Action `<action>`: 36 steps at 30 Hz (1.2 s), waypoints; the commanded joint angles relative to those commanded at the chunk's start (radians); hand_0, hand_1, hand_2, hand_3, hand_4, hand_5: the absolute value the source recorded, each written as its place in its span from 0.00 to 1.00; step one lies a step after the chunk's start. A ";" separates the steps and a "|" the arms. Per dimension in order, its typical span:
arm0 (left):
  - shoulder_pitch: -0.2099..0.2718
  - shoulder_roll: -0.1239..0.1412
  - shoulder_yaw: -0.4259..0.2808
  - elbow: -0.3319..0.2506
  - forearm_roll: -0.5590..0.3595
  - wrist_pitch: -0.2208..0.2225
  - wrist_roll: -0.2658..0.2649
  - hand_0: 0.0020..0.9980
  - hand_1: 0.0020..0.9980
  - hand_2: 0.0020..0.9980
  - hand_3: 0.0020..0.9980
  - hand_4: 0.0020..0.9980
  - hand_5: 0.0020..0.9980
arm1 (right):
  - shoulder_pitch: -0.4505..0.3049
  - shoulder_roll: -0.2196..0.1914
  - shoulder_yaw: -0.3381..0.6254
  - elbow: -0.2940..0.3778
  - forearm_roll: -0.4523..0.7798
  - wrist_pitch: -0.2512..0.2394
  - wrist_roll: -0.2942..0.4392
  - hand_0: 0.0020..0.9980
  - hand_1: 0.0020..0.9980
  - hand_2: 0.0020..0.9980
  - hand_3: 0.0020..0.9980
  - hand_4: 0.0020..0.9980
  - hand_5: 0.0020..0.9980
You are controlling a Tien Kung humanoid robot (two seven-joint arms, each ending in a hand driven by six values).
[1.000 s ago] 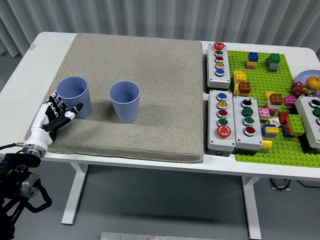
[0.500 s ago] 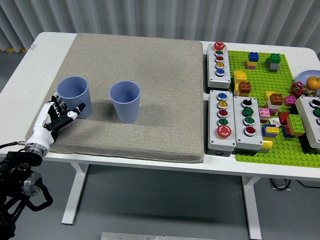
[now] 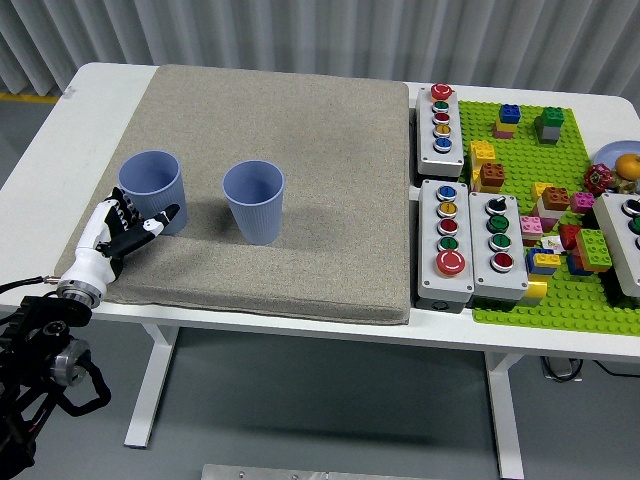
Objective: Pick cup pour cup place
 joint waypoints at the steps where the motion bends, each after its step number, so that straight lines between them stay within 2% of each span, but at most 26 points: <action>1: -0.001 0.000 0.001 0.000 0.000 0.000 0.000 1.00 0.95 1.00 1.00 0.86 0.17 | 0.001 0.000 -0.001 0.000 0.001 0.000 0.000 0.71 0.65 0.61 0.58 0.00 0.08; 18: 0.025 0.007 -0.031 -0.046 0.028 0.004 0.007 1.00 0.95 1.00 1.00 0.85 0.17 | 0.003 -0.001 0.005 0.000 -0.003 0.001 0.000 0.71 0.65 0.61 0.58 0.00 0.08; 36: 0.006 0.007 -0.013 -0.041 0.028 0.004 0.011 1.00 0.95 1.00 1.00 0.85 0.18 | 0.005 -0.001 0.000 0.000 0.005 -0.001 0.001 0.71 0.65 0.61 0.58 0.00 0.07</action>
